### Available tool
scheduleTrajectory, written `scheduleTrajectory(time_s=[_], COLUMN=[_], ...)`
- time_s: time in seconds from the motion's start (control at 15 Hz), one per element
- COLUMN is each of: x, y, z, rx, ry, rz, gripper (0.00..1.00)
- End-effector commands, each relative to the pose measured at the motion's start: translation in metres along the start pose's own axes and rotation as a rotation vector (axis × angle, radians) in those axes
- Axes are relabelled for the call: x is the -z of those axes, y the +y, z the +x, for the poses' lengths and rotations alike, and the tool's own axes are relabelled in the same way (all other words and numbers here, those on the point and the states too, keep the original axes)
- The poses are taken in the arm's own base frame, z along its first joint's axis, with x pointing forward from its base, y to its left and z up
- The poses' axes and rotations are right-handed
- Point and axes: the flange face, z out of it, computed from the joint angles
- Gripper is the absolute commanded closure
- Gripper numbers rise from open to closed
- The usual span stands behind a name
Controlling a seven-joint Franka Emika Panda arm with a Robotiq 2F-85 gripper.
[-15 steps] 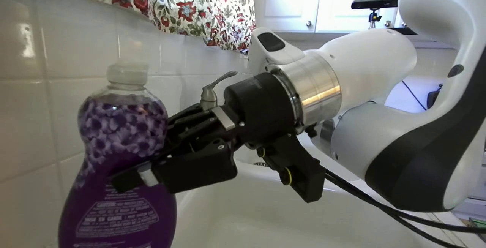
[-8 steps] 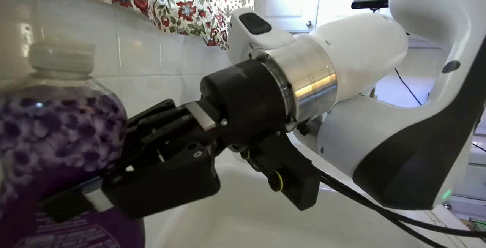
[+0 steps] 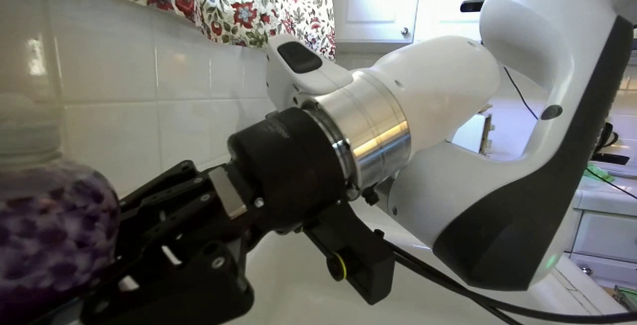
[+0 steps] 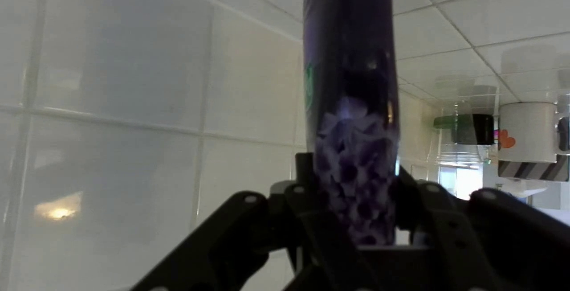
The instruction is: Pour the soap into the sink
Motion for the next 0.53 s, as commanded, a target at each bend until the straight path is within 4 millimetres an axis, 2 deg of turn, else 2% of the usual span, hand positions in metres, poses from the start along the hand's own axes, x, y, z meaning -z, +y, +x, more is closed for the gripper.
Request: scheduleTrajectory(time_s=[0.0,0.2,0.33,0.47], x=[-0.009,-0.004,0.004,0.014], y=[0.006,-0.001,-0.013,-0.027], z=[0.009,0.026,0.038,0.046], rx=[0.000,0.017,-0.003,-0.039], ry=[0.014,0.005,-0.030,-0.100], rz=[0.021,0.035,0.050,0.052], gripper=[0.34,0.13,0.01,0.00])
